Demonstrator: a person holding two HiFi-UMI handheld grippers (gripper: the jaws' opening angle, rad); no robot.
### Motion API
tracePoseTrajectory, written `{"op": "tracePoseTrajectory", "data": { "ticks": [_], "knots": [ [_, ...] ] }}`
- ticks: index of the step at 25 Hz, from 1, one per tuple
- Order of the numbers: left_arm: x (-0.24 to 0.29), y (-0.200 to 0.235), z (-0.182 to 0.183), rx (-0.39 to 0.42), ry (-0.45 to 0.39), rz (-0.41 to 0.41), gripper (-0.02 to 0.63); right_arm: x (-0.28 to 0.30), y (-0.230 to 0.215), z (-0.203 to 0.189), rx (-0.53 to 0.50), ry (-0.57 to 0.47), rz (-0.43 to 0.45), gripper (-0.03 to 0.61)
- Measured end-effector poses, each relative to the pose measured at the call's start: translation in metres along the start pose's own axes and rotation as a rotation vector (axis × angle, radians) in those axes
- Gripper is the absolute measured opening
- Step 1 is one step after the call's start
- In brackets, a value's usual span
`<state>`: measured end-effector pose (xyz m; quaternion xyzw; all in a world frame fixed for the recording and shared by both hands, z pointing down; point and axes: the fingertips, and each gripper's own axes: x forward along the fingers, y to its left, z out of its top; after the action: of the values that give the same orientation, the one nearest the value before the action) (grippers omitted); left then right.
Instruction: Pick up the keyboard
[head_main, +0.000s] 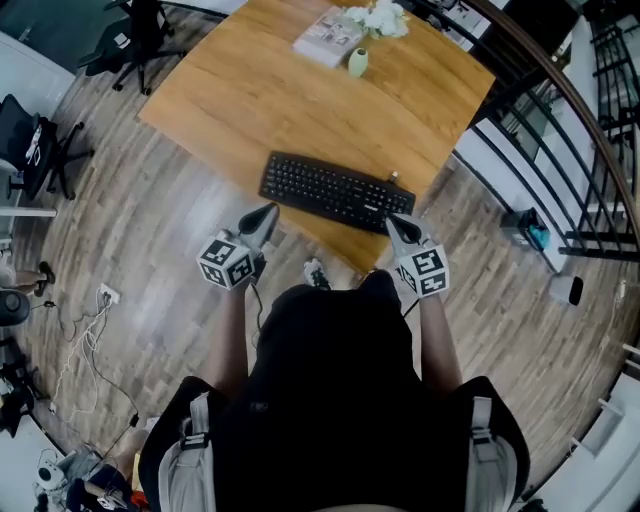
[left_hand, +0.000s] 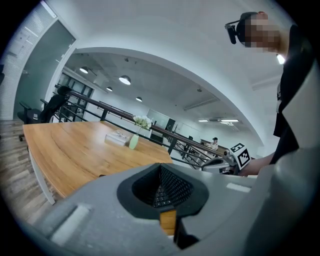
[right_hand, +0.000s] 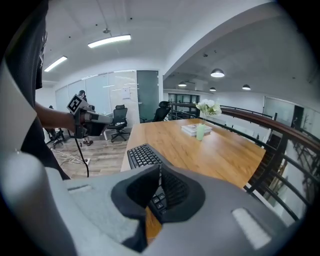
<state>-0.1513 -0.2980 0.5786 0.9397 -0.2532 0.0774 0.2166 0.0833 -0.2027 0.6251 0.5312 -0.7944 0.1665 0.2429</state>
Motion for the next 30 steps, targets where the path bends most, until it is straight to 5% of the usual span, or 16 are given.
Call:
{"op": "tracePoseTrajectory", "data": {
  "ticks": [20,30],
  "knots": [
    [0.027,0.022,0.007,0.004,0.028,0.049,0.013,0.001,-0.077,0.003,0.057,-0.017,-0.088,0.015],
    [0.071,0.054,0.022,0.014,0.051,0.068,0.014,0.017,-0.093,-0.019,0.081,0.066,-0.057,0.014]
  ]
}}
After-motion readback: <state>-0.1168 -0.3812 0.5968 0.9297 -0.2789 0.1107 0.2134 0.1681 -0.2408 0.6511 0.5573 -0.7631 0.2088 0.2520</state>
